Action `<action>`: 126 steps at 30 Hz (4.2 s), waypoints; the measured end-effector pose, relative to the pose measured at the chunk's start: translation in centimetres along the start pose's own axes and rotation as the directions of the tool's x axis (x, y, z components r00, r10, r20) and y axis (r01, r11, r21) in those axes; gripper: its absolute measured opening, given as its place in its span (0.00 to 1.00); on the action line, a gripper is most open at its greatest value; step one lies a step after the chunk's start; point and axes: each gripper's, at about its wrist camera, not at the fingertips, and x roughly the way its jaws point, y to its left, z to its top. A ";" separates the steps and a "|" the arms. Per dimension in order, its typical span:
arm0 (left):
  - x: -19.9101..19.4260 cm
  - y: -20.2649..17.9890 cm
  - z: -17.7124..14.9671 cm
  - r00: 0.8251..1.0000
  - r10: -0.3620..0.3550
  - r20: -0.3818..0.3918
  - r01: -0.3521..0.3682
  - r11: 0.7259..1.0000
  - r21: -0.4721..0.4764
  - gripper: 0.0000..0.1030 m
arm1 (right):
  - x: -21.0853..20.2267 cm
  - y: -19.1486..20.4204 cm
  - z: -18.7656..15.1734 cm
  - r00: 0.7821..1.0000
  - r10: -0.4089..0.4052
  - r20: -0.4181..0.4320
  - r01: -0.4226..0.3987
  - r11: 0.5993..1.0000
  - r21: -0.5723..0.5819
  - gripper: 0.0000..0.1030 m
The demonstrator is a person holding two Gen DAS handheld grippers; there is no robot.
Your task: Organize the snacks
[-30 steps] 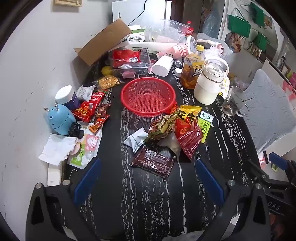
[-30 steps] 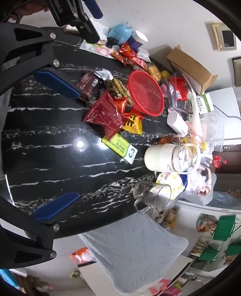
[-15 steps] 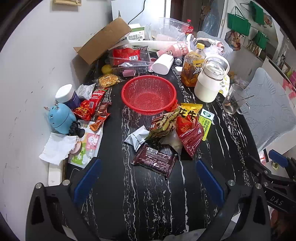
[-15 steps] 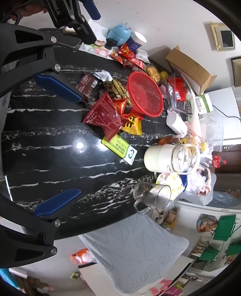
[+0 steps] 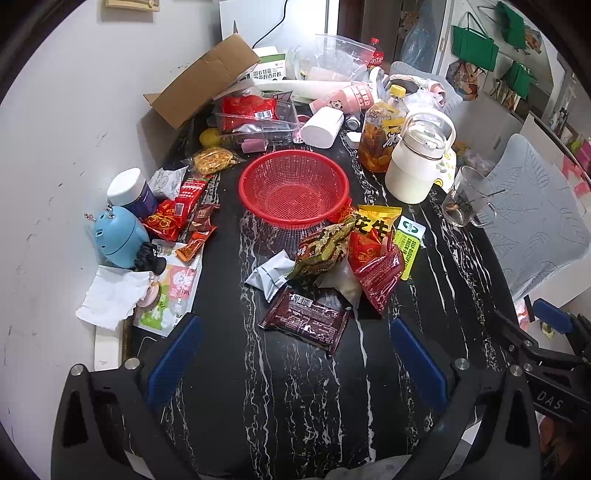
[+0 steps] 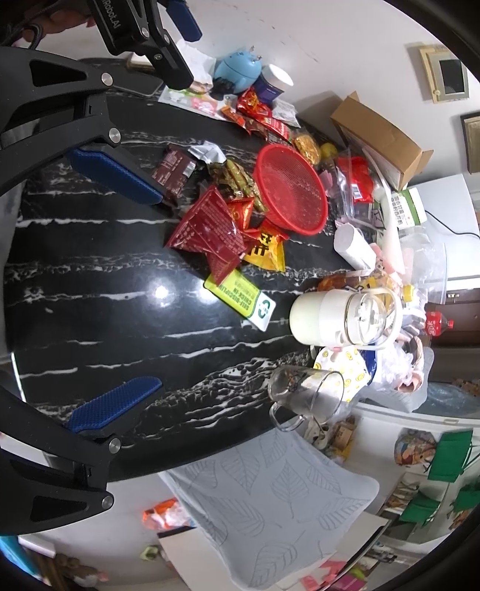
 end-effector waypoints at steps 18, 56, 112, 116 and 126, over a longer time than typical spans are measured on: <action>0.3 0.0 0.1 1.000 -0.002 -0.007 0.002 1.000 0.003 1.00 | 0.3 0.0 0.0 1.000 0.000 -0.007 0.000 1.000 0.002 0.91; 2.8 -3.9 2.3 0.999 -0.049 -0.017 0.049 0.999 -0.012 1.00 | 2.5 -4.0 3.5 0.994 0.045 -0.097 -0.050 0.997 -0.052 0.91; 11.5 -7.8 2.8 0.993 -0.019 -0.117 0.031 0.994 0.103 0.31 | 11.1 -7.2 5.2 0.956 0.117 -0.270 -0.147 0.985 -0.093 0.91; 9.9 -5.4 1.7 0.993 0.007 -0.121 -0.003 0.999 0.036 0.31 | 10.8 -4.9 4.4 0.948 0.156 -0.276 -0.199 0.971 -0.135 0.91; 7.9 1.6 -0.6 0.991 0.029 -0.130 -0.038 0.997 -0.067 0.31 | 11.1 2.9 2.3 0.912 0.237 -0.336 -0.325 0.916 -0.236 0.90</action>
